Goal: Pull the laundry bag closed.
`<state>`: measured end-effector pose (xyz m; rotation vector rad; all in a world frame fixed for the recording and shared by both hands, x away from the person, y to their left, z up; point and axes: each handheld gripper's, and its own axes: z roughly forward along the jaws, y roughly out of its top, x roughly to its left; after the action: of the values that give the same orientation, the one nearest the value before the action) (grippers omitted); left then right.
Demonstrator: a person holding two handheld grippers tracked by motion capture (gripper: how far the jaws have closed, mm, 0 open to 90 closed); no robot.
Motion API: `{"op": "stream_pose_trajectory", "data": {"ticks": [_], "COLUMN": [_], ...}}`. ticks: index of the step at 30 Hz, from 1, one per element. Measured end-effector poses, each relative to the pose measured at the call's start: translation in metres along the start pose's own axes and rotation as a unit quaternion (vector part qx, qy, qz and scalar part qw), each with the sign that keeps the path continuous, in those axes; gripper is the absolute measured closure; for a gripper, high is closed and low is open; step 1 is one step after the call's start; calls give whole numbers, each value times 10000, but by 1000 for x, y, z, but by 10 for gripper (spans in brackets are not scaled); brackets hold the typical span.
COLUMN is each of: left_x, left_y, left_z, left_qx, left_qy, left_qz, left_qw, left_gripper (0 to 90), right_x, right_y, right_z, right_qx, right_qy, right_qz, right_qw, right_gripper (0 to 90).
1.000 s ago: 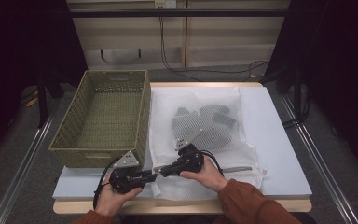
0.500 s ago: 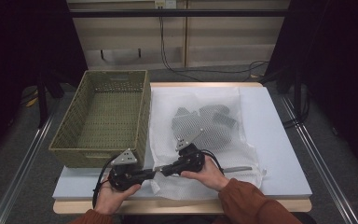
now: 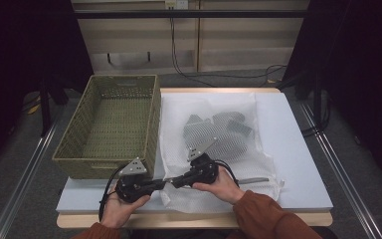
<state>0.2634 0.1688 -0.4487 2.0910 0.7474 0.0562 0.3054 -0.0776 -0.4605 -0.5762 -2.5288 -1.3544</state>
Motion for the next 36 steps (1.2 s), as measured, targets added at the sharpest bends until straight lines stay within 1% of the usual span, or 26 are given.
{"op": "stream_pose_trajectory", "data": {"ticks": [2,4,5,6,7,8,11,12,13,15,16,18,19,23,24,25,28,29,31,33,36], "left_x": [-1,-3,-3,-3,-4,-4,-4,-4,-3,-3,-3,-3,-4,-5,-5,-5,-5,-5,-7,-8,-8], "left_y": [1,1,2,2,1,1,1,1,0,0,0,-1,-1,0,0,0,0,-1,-1,0,0], "left_z": [-1,-2,-2,-3,-3,-3,-5,-5,-6,-8,-8,-8,-8,-6,-7,-7,-7,-6,-6,-6,-5], "left_qx": [-48,-107,-96,-115,-125,-126,-147,-188,-219,-282,-262,-211,-206,-185,-188,-189,-175,-141,-121,-112,-99], "left_qy": [-4,56,39,70,97,50,61,76,46,116,76,126,108,145,174,151,115,143,133,132,99], "left_qz": [-20,1,15,28,4,5,1,-16,-14,-6,21,69,62,110,105,99,39,70,72,106,98], "left_qw": [10000,9999,9999,9999,9999,9999,9999,9998,9997,9995,9996,9997,9997,9997,9996,9997,9998,9998,9998,9998,9999], "left_gripper": [883,883,884,884,885,885,885,885,885,884,884,883,883,883,883,883,882,882,882,882,882], "right_x": [0,0,-1,-1,-1,0,1,1,0,0,1,1,1,2,2,2,1,2,4,4,5], "right_y": [0,0,0,0,0,0,0,0,-1,-2,-2,-3,-3,-4,-4,-5,-7,-7,-8,-9,-9], "right_z": [-1,-3,-4,-4,-5,-5,-6,-6,-7,-8,-9,-10,-11,-12,-12,-13,-17,-18,-20,-22,-23], "right_qx": [-20,-40,-52,-48,-70,-59,-34,-23,-17,-26,-45,-53,-28,-34,-26,-27,-51,-56,-37,-94,-31], "right_qy": [-14,-20,-48,-45,-51,-65,-134,-151,-149,-166,-177,-181,-205,-220,-225,-262,-240,-256,-360,-312,-350], "right_qz": [-10,-27,-30,-40,-39,-26,-54,-33,-18,-38,29,-17,-37,8,-4,-12,44,67,-16,18,-7], "right_qw": [10000,10000,10000,10000,10000,10000,9999,9999,9999,9999,9998,9998,9998,9998,9997,9997,9997,9996,9993,9995,9994], "right_gripper": [875,876,876,875,875,875,875,875,876,875,875,875,875,875,875,875,875,875,874,875,875]}}
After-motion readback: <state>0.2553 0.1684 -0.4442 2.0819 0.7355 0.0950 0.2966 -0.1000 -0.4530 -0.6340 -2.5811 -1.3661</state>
